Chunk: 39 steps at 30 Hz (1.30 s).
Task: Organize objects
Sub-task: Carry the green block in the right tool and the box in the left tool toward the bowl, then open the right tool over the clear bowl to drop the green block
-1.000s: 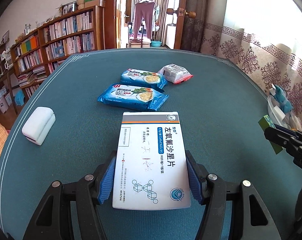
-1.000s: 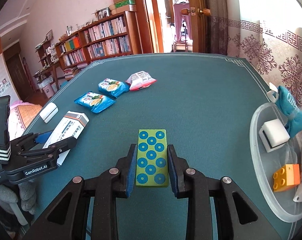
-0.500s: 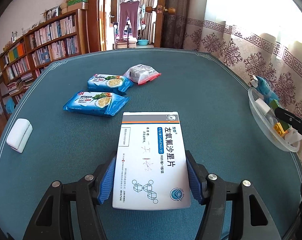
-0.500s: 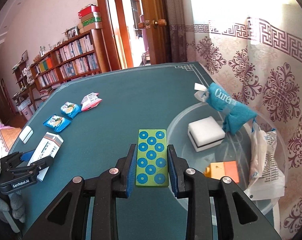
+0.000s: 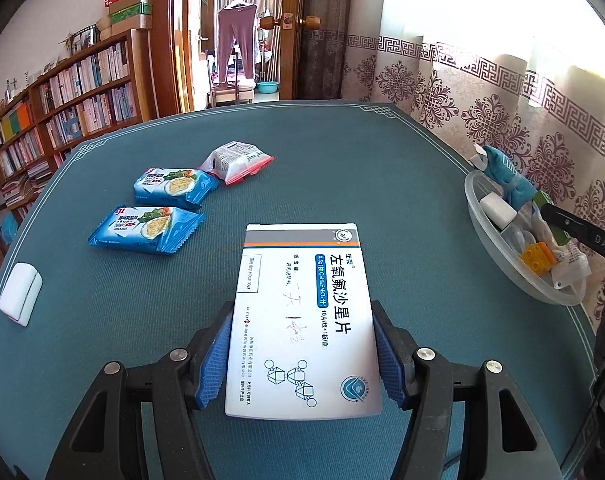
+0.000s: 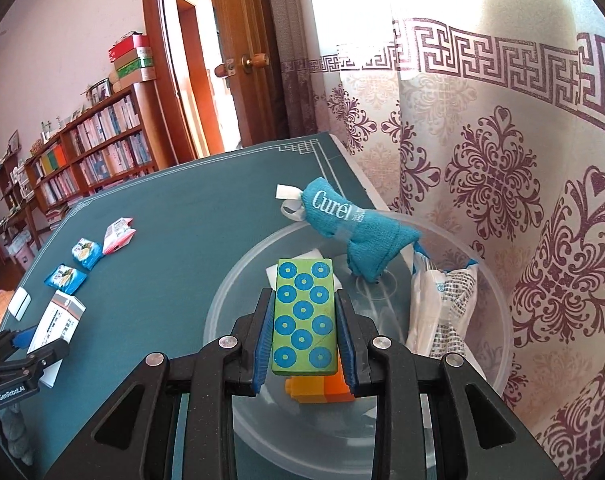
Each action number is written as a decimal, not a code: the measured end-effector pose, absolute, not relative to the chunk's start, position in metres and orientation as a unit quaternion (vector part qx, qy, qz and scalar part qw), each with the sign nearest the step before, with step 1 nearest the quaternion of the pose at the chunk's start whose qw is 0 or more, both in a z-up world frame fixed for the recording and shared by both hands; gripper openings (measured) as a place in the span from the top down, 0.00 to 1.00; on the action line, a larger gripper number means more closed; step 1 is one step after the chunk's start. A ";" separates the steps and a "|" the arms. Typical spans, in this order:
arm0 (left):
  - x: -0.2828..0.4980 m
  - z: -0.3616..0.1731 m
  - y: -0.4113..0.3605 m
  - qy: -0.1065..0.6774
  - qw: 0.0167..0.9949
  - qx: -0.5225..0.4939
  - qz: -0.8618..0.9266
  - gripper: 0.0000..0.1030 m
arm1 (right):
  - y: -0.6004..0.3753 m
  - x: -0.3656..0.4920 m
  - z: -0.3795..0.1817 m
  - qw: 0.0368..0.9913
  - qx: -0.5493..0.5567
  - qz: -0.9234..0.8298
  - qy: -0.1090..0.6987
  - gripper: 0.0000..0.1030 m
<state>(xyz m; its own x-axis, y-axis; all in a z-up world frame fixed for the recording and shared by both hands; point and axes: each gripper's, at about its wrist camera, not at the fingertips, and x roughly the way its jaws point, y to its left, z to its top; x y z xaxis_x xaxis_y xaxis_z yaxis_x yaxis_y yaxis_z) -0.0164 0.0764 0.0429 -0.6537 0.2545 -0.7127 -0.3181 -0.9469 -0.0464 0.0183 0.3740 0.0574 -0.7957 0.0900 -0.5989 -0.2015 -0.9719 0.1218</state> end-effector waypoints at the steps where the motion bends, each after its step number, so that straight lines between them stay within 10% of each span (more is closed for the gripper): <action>1: -0.016 0.043 0.079 0.042 0.159 -0.385 0.908 0.36 | 0.376 0.019 0.057 0.080 -0.310 0.943 0.090 0.71; 39: -0.011 0.046 0.111 0.053 0.188 -0.385 0.902 0.36 | 0.395 0.029 0.050 0.123 -0.304 0.942 0.075 0.69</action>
<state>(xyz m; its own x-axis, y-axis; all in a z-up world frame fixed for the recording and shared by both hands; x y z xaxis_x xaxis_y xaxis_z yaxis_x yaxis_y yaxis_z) -0.0114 0.1113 0.0460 -0.6323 0.2987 -0.7149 -0.3799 -0.9237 -0.0499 0.0291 0.3947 0.0498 -0.7847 0.1865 -0.5912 -0.2781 -0.9582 0.0669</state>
